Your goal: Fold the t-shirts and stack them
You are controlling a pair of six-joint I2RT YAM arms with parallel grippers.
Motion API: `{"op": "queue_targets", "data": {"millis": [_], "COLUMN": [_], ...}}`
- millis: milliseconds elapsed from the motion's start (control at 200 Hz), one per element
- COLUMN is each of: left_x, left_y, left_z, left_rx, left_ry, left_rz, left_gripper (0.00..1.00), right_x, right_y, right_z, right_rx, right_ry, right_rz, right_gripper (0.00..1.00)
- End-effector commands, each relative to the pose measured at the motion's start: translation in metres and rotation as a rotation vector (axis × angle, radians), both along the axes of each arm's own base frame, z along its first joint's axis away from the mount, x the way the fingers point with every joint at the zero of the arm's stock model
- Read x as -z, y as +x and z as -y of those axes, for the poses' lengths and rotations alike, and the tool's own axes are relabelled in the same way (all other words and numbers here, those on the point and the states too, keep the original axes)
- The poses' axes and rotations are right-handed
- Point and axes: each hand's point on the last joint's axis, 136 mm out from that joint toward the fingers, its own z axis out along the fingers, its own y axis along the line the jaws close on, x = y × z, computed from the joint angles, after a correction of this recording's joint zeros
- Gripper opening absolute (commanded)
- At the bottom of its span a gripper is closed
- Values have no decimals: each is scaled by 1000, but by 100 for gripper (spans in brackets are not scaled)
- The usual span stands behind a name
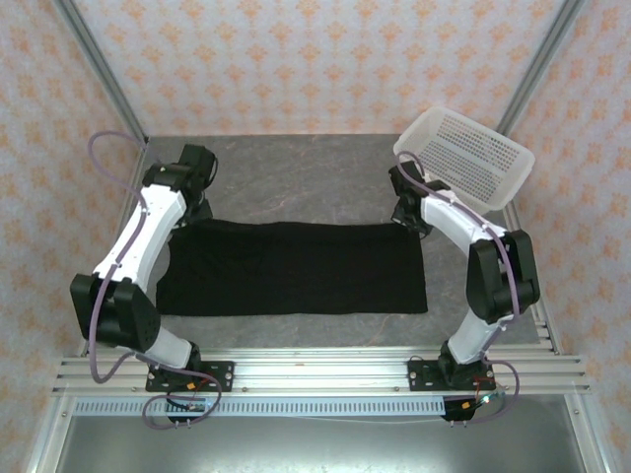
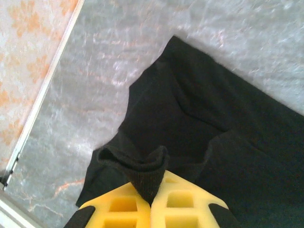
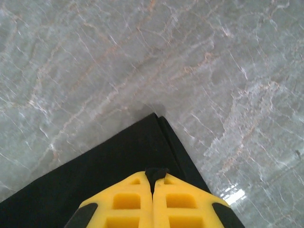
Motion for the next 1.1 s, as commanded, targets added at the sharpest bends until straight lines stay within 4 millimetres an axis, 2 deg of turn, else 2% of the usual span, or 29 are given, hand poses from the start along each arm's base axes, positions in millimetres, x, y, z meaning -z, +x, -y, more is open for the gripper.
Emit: {"op": "queue_targets", "data": {"millis": [0,285,846,996,1091], "left_x": [11,30,77,86,88], "left_y": [-25,-66,-114,-124,-126], "left_z": [-2,-3,-1,0,-1], "left_rx": [-70,-116,-204,-230,-236], "left_ry": [-23,-33,-58,-68,-56], "left_rz": [-17,-76,-160,-164,-161], "left_gripper": [0,0,0,0,0], "right_x": [1,8,29,36,33], "right_y": [-16,-31,-52,-56,-56], "right_z": [4,6,8,11,10], "right_rx": [3,-22,-35,-32,-32], "right_ry": [-16,-23,-49,-67,-70], "right_rz": [-14,-49,-120,-138,-135], "right_gripper": [0,0,0,0,0]}}
